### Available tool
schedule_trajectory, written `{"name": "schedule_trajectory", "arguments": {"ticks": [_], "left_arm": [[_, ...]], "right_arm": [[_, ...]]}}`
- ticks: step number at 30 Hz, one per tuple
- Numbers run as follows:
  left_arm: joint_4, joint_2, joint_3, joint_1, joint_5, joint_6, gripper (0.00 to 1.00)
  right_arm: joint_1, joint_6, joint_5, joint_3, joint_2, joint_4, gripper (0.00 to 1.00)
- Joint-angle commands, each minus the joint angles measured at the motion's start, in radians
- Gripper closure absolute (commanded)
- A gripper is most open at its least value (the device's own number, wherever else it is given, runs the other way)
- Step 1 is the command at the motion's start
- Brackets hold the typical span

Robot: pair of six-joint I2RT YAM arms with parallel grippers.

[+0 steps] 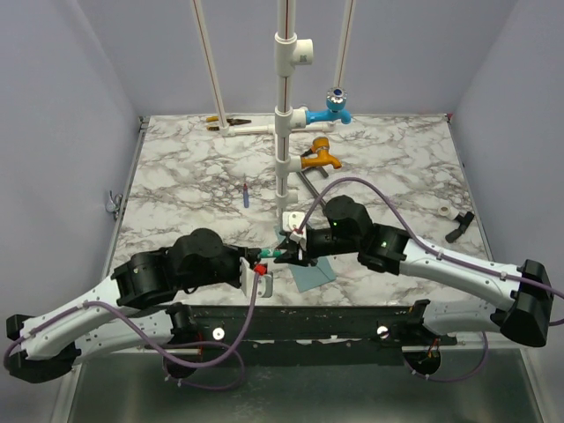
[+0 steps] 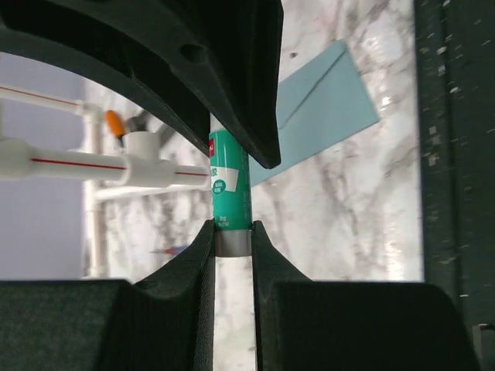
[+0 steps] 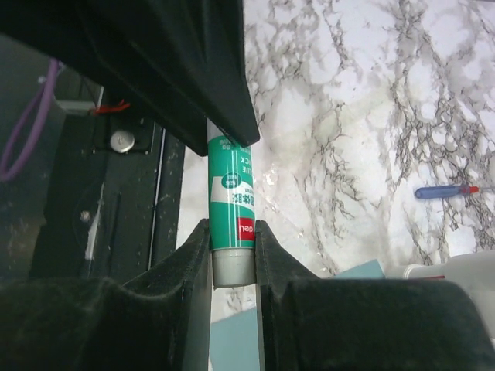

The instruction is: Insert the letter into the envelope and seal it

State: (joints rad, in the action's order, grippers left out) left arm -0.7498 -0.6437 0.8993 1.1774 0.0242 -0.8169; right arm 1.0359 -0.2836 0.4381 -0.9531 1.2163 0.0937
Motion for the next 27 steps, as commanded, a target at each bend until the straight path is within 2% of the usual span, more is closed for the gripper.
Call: {"name": "schedule_trajectory", "arguments": {"ticks": [1,5,7,10,14,18,19,20,22,24,27], "left_arm": [[-0.144,-0.091,0.073,-0.082,-0.389,0.319,1.0],[-0.202,-0.204,0.12,-0.286,-0.716,0.44,1.0],[-0.204,-0.259,0.116,-0.343,-0.81,0.471,1.0],[-0.182,-0.31,0.121,-0.369,-0.869,0.502,1.0],[-0.132,-0.336,0.104,-0.457,-1.008,0.582,1.0],[-0.106,-0.33,0.1,-0.485,-0.964,0.582,1.0],[-0.106,-0.327,0.109,-0.487,-0.929,0.577,0.94],[-0.108,-0.324,0.116,-0.489,-0.897,0.572,0.71],[-0.137,-0.302,0.147,-0.49,-0.84,0.489,0.34],[-0.164,-0.259,0.178,-0.491,-0.768,0.359,0.21],[-0.132,-0.137,0.148,-0.48,-0.624,0.114,0.12]], "right_arm": [[-0.004,-0.226,0.017,0.031,-0.051,-0.015,0.99],[-0.004,-0.252,0.041,0.074,-0.096,-0.042,0.99],[-0.002,-0.255,0.059,0.087,-0.108,-0.057,0.99],[0.003,-0.252,0.063,0.092,-0.117,-0.073,0.99],[0.004,-0.263,0.042,0.116,-0.145,-0.083,1.0],[0.004,-0.232,0.041,0.107,-0.135,-0.067,1.0],[0.004,-0.22,0.035,0.097,-0.126,-0.058,1.0],[0.005,-0.196,0.022,0.09,-0.118,-0.051,0.99],[0.004,-0.123,-0.015,0.082,-0.111,-0.046,0.99],[0.003,-0.031,-0.062,0.083,-0.113,-0.055,0.99],[0.003,0.159,-0.174,0.077,-0.112,-0.083,0.99]]}}
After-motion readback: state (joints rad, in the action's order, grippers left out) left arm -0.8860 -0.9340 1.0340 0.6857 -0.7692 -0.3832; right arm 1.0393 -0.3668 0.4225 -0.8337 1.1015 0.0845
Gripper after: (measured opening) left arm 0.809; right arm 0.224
